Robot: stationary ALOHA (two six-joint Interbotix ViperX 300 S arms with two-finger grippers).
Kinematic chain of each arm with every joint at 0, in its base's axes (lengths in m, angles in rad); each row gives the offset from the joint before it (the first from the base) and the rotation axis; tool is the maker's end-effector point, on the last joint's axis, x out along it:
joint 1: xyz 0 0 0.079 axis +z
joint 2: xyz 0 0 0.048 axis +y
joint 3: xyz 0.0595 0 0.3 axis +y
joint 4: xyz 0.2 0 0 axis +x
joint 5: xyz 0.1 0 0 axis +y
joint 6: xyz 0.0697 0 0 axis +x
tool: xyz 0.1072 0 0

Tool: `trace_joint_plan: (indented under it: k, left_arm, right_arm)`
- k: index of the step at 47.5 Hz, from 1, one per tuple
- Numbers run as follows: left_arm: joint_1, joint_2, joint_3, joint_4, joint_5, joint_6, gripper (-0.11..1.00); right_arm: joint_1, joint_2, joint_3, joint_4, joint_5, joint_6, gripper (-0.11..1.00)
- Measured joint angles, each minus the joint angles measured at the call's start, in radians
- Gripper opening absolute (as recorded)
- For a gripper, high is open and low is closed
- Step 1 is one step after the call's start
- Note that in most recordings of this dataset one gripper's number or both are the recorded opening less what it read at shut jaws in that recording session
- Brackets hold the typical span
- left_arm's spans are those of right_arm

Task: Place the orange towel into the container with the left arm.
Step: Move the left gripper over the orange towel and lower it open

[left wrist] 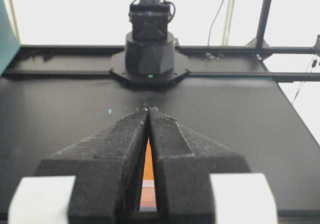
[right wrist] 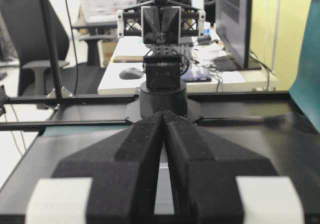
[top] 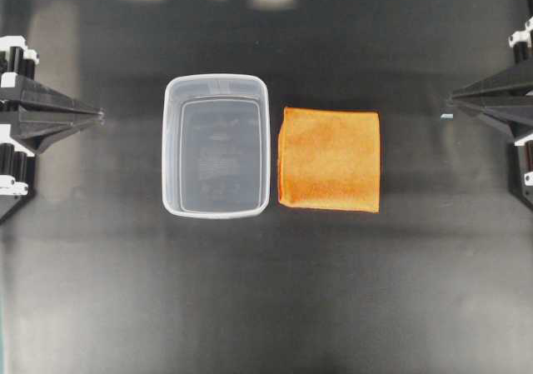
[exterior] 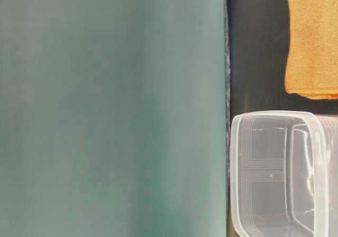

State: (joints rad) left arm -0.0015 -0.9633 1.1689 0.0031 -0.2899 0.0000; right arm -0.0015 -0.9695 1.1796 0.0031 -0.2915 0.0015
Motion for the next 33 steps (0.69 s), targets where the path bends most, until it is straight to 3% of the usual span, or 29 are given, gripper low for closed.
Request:
trace_joint_plan:
  k: [4,14,31,33]
  left_arm:
    - [0.0,0.018,-0.018,0.018,0.018,-0.021,0.0]
    - [0.0,0.138,-0.129,0.035,0.1,-0.032,0.0]
    - [-0.008,0.443,-0.437,0.037,0.439,-0.012,0.0]
    - [-0.006,0.489,-0.48,0.037,0.48,-0.012,0.0]
  right_arm:
    - [0.0,0.002,0.002,0.002,-0.002,0.005,0.01]
    - [0.0,0.002,0.002,0.012,-0.006,0.044,0.0]
    - [0.0,0.002,0.006,0.014,0.014,0.133,0.01]
    - [0.0,0.002,0.009,0.014,0.02,0.137,0.05]
